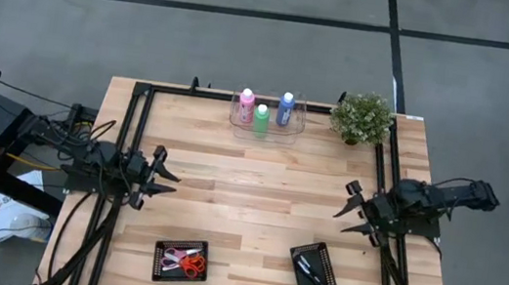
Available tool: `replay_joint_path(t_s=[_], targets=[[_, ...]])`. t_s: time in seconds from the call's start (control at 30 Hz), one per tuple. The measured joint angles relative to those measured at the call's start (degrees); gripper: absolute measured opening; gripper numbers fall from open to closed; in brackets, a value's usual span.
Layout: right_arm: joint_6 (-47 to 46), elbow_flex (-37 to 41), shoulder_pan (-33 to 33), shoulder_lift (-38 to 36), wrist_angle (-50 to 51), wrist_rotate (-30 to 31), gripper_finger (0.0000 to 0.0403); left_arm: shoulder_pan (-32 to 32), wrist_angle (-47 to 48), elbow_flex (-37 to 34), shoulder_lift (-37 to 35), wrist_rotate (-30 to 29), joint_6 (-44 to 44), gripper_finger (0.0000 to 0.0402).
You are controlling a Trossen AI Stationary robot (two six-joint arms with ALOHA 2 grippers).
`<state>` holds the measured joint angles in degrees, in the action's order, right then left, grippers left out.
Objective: Pick & Place Paint Supplies
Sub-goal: Return to Home Position
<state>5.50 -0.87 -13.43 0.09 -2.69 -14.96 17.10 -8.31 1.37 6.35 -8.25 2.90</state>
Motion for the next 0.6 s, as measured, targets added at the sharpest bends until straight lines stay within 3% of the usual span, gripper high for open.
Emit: replay_joint_path(t_s=[0.27, 0.47, 0.6], targets=[[0.3, -1.2, -1.9, 0.1, 5.0, 6.5, 0.0172, -0.4, -0.5, 0.0, -4.8, 0.2, -1.5, 0.0120], [0.6, -1.2, -1.8, 0.1, 5.2, 6.6, 0.0172, -5.1, -1.4, -0.2, -6.3, 5.5, -4.1, 0.0121], [0.3, -1.2, -1.8, 0.2, 5.7, 10.0, 0.0172, -9.6, -0.8, -1.0, -6.3, 10.0, -1.3, 0.0123]])
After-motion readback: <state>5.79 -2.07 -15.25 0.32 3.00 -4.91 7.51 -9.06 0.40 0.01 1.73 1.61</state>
